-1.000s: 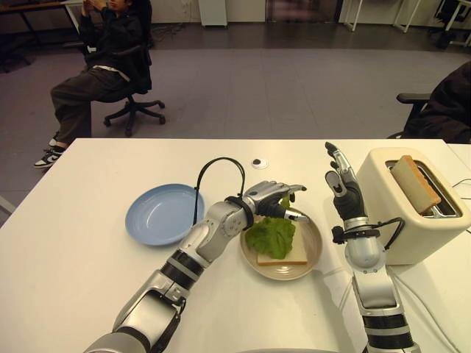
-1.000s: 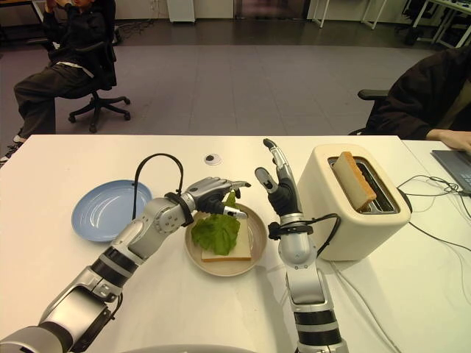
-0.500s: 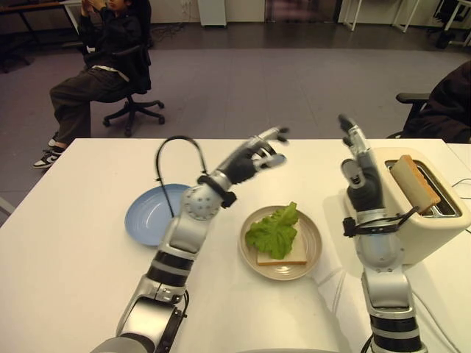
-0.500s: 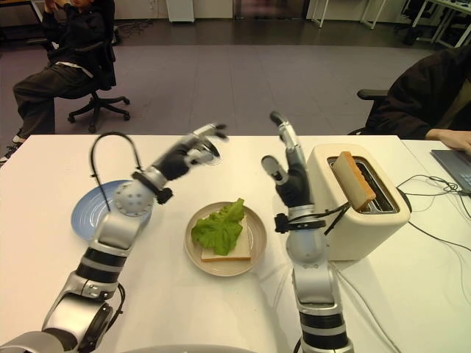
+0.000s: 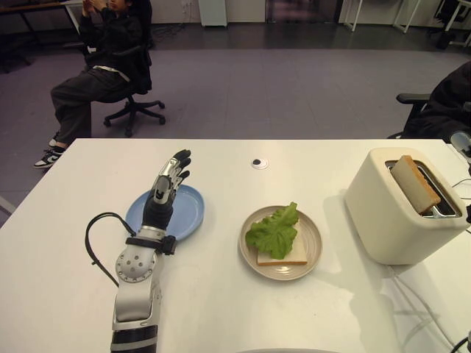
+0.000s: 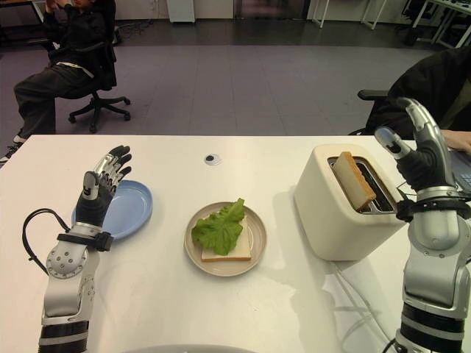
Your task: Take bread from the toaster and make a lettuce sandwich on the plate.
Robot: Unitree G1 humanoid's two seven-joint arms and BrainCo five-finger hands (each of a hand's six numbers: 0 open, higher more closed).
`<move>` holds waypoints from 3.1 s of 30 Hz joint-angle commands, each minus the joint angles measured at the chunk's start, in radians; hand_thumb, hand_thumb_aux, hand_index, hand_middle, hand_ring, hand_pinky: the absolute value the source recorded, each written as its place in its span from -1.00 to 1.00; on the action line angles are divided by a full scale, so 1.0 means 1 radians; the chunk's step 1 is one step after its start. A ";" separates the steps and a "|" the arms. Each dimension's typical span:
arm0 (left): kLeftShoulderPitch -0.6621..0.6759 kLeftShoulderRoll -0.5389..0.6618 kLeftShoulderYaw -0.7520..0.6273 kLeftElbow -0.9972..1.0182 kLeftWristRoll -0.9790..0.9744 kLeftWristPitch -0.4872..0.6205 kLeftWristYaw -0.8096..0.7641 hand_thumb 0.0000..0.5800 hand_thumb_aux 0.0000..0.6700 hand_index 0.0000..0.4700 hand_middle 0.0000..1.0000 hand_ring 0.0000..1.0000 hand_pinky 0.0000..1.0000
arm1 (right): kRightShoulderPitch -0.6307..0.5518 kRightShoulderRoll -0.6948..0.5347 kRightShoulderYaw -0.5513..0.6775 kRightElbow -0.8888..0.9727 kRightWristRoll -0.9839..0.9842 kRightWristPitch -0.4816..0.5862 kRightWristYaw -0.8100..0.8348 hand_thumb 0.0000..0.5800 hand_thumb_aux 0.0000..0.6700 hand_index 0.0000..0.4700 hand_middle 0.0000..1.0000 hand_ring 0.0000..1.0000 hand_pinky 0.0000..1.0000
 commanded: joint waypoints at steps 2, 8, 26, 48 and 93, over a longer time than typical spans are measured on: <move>0.016 -0.001 0.010 -0.001 -0.018 -0.006 0.011 -1.00 -1.00 -1.00 -1.00 -1.00 -1.00 | 0.099 -0.087 0.053 0.000 -0.066 0.037 0.105 -1.00 -1.00 -1.00 -1.00 -1.00 -1.00; 0.026 0.005 0.007 -0.032 -0.011 -0.008 0.025 -1.00 -1.00 -1.00 -1.00 -1.00 -1.00 | 0.149 -0.125 0.120 0.012 -0.108 0.060 0.171 0.63 0.15 0.15 -1.00 -1.00 -1.00; 0.032 0.010 -0.011 -0.065 0.017 -0.021 0.046 -1.00 -1.00 -1.00 -1.00 -1.00 -1.00 | -0.065 -0.043 0.029 -0.068 -0.055 0.017 -0.043 1.00 1.00 1.00 -1.00 -1.00 -1.00; 0.024 0.000 -0.047 -0.049 0.049 -0.042 0.070 -1.00 -1.00 -1.00 -1.00 -1.00 -1.00 | -0.168 0.157 0.443 -0.135 0.755 0.703 0.363 1.00 1.00 1.00 -1.00 -1.00 -1.00; 0.062 -0.015 -0.062 -0.103 0.056 -0.036 0.086 -1.00 -1.00 -1.00 -1.00 -1.00 -1.00 | -0.483 0.134 0.855 0.378 0.155 0.194 0.509 -1.00 -1.00 -1.00 -1.00 -1.00 -1.00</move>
